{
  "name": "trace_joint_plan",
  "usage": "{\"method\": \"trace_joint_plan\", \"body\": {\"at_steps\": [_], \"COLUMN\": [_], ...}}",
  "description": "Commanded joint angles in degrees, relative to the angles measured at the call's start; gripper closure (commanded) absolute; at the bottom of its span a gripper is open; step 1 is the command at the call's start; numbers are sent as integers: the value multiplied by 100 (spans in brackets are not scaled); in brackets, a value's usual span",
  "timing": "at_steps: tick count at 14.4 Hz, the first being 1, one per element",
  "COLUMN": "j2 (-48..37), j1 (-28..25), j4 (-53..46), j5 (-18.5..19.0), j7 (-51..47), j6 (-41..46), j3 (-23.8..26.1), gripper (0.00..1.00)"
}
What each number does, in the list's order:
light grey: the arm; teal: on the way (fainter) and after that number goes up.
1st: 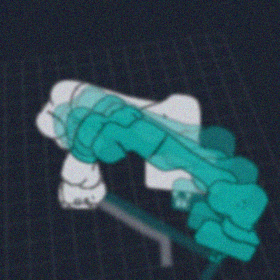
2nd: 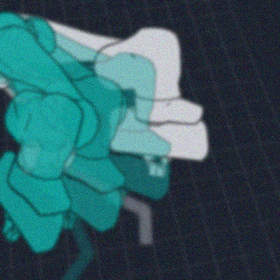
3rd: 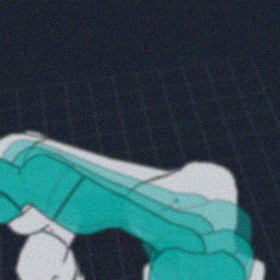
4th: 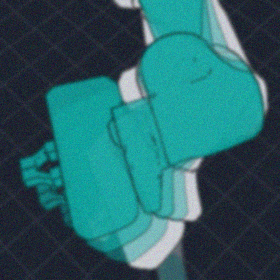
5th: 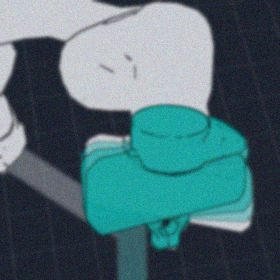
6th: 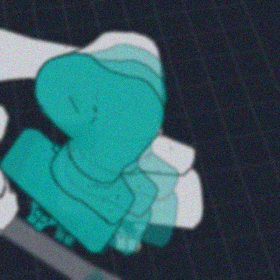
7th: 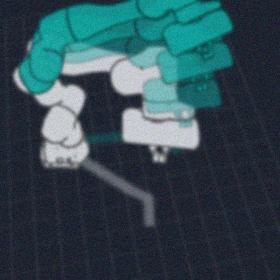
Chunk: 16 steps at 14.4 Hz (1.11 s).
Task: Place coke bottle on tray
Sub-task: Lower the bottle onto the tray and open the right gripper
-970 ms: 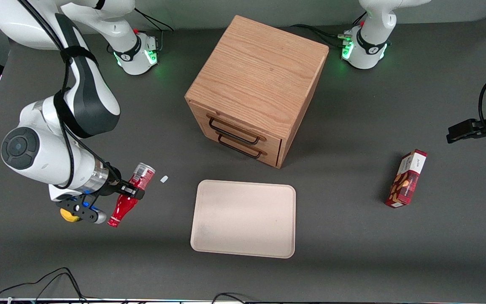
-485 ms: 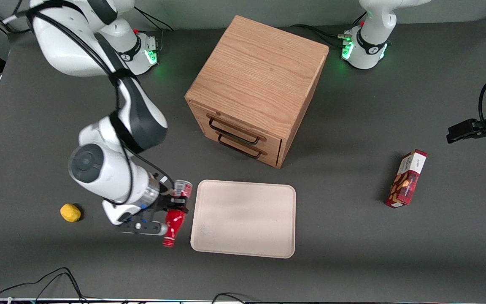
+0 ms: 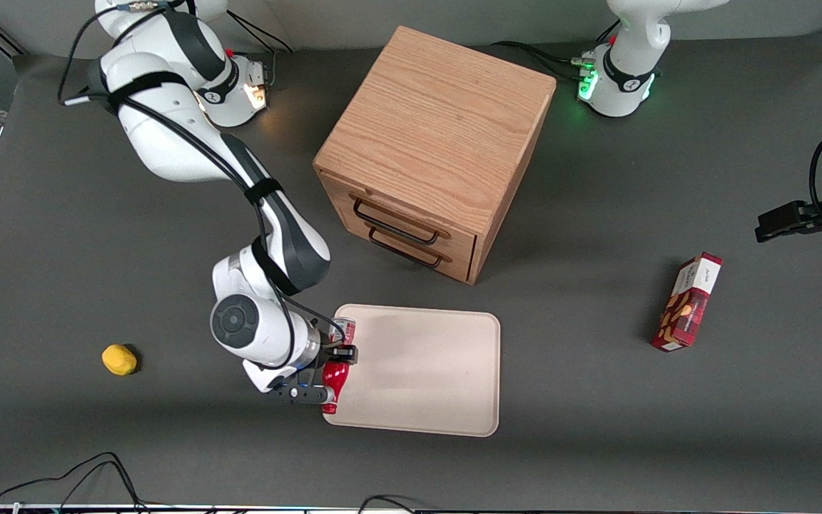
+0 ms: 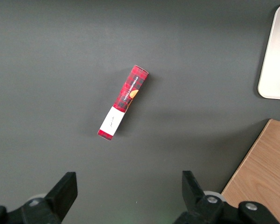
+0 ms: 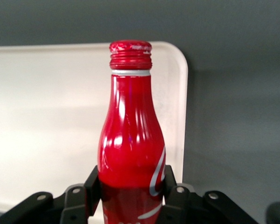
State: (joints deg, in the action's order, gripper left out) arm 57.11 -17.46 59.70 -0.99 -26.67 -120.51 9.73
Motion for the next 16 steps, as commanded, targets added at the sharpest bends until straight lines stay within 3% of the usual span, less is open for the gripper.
{"method": "trace_joint_plan", "body": {"at_steps": [1,6,7,8,9,13,16], "j2": [282,406,406,414,397,82,-603], "j1": [-56,-65,-65,-65,-65,-38,146], "j4": [-144,-55,-47,6,128,225,848], "j5": [29,38,38,46,55,55,64], "j7": [-110,-250,-259,-259,-259,-277,-172], "j6": [-357,-667,-711,-807,-912,-913,-861], "j3": [21,21,12,12,3,-6,-32], "gripper": [78,54,37,5,0,0,0]}}
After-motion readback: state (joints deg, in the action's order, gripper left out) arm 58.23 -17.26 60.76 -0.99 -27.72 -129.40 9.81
